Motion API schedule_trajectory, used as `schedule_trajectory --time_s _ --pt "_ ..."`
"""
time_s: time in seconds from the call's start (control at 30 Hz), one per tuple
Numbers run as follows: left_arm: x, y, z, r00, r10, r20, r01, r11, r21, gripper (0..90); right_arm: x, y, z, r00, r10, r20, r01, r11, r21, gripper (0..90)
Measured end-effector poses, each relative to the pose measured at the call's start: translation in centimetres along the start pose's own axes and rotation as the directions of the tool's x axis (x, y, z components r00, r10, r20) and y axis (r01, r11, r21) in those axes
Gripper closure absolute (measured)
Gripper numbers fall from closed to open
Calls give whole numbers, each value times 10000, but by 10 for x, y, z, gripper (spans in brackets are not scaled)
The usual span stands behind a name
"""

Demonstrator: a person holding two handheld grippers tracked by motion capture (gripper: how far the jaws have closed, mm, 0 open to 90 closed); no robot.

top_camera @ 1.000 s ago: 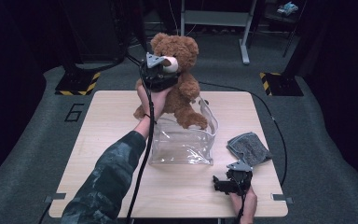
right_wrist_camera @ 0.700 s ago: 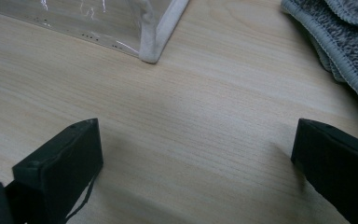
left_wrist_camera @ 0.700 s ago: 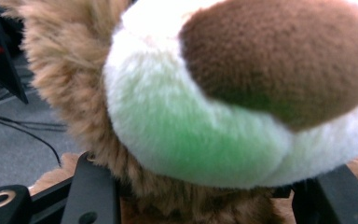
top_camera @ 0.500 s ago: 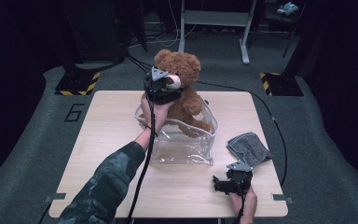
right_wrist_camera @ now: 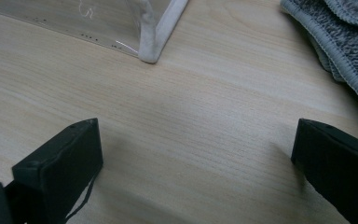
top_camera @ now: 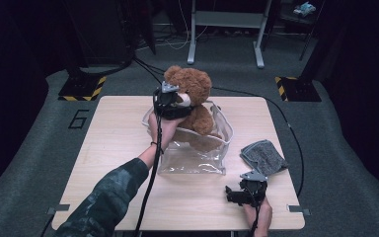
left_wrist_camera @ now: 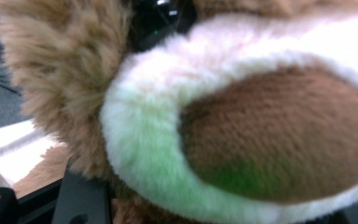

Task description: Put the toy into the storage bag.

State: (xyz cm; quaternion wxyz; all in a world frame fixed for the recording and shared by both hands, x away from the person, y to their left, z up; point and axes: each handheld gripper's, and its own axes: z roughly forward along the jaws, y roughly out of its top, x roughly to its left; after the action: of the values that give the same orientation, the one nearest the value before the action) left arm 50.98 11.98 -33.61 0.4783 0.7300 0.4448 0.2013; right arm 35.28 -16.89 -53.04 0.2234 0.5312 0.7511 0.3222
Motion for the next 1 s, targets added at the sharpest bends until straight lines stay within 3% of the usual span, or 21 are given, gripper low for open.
schedule_trajectory --time_s 0.27,0.5,0.7,0.77,1.0 --pt "4 -8 -2 10000 31 -15 -30 9973 739 386 0 0 0 10000 2 2 -2 10000 2 11" --pt "6 -13 -1 9994 310 142 -328 9872 1561 325 0 0 0 10000 16 9 -16 10000 5 11" --pt "6 -16 -10 9996 285 40 -288 9885 1485 190 0 0 0 10000 2 11 -2 10000 -5 10" --pt "6 -15 -14 9990 432 133 -448 9857 1623 147 0 0 0 10000 2 12 -2 10000 -4 10" --pt "13 -18 -31 9986 369 389 -420 9892 1404 115 0 0 0 10000 14 39 -14 10000 -17 9"
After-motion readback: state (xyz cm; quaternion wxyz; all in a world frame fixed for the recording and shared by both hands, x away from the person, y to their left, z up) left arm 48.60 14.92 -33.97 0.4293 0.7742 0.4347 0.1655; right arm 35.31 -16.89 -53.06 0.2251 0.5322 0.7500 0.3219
